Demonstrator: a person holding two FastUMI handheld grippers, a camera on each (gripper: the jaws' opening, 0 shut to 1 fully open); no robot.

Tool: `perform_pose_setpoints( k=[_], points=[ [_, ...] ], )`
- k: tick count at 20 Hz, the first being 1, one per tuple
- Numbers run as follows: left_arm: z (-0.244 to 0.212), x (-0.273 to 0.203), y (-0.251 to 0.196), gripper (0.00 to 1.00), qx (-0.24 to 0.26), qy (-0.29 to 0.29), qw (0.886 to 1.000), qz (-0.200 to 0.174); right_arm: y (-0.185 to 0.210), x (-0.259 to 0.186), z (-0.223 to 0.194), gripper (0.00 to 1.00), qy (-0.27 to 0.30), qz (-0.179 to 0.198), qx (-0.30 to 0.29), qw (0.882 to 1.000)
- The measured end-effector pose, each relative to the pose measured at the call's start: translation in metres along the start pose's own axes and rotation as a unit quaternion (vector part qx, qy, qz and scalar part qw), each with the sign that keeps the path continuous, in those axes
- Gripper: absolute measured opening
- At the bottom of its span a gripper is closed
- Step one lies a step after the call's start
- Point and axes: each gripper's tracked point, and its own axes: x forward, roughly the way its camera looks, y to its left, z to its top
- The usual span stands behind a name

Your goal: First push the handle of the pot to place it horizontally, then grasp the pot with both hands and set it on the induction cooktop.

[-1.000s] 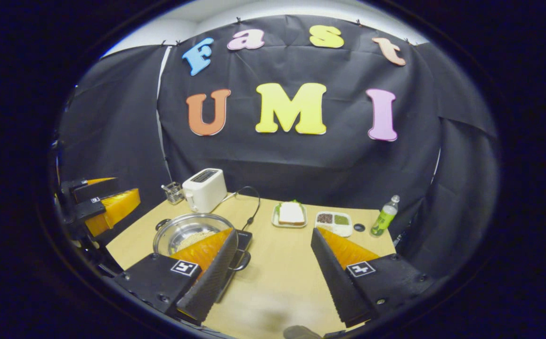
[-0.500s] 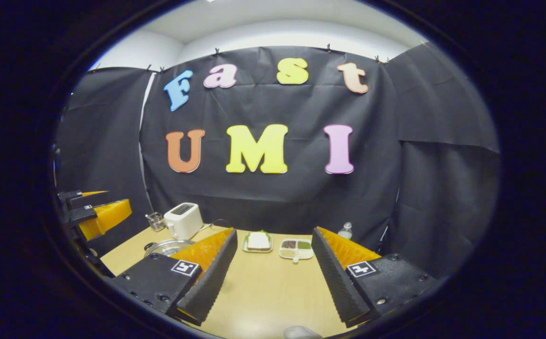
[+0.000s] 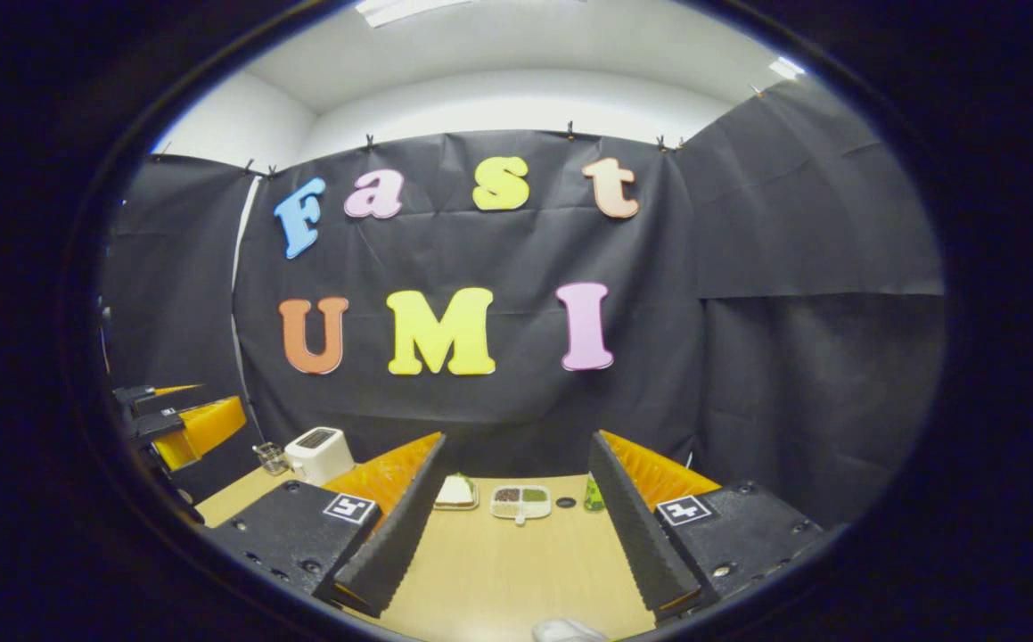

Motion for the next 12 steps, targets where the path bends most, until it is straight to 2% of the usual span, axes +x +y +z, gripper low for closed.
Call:
perform_pose_setpoints(
  k=[5,12],
  points=[
    [0.007,-0.009,0.017,0.96,0.007,-0.009,1.0,0.027,-0.016,-0.016,0.005,1.0,-0.01,-0.023,-0.011,1.0],
    [0.009,-0.02,0.016,0.96,0.008,-0.012,0.999,0.032,-0.015,-0.022,0.008,1.0,-0.008,-0.019,-0.016,1.0]
  ],
)
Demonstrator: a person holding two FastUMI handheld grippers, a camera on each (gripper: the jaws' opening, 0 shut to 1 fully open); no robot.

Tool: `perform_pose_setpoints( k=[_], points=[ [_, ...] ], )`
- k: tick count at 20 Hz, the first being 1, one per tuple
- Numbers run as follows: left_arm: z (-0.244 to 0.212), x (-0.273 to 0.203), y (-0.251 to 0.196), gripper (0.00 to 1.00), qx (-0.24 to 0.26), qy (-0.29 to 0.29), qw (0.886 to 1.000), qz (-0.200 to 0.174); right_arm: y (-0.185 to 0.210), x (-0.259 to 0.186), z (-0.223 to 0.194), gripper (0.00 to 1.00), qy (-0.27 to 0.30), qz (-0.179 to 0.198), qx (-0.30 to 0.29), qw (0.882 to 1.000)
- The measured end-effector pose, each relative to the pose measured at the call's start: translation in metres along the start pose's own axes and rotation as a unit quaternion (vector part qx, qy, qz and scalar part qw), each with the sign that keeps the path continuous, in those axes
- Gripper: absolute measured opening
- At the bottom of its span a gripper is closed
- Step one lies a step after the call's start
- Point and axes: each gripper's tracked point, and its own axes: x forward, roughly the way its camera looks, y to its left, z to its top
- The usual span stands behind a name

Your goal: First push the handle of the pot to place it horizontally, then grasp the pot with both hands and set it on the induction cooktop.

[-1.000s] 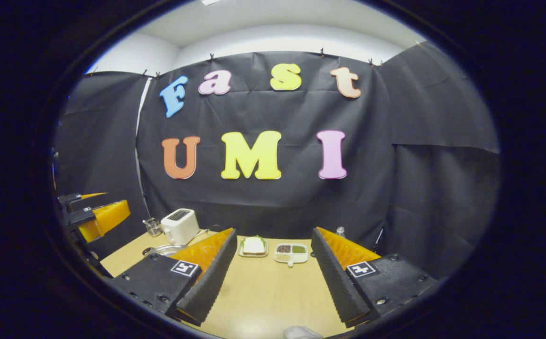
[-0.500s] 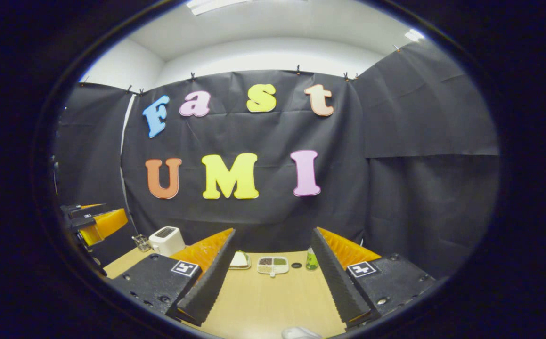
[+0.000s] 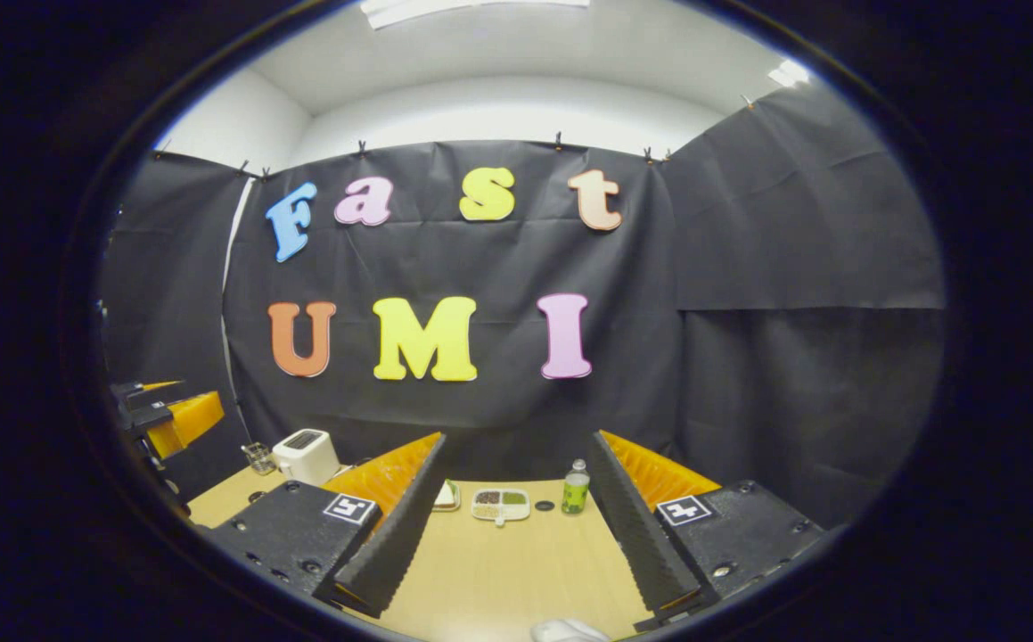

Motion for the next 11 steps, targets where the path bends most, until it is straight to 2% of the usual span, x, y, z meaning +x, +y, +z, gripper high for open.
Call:
perform_pose_setpoints(
  k=[11],
  points=[
    [0.003,-0.017,0.011,0.96,-0.001,-0.005,1.0,0.018,0.003,0.002,0.005,1.0,0.004,0.022,-0.005,1.0]
  ],
)
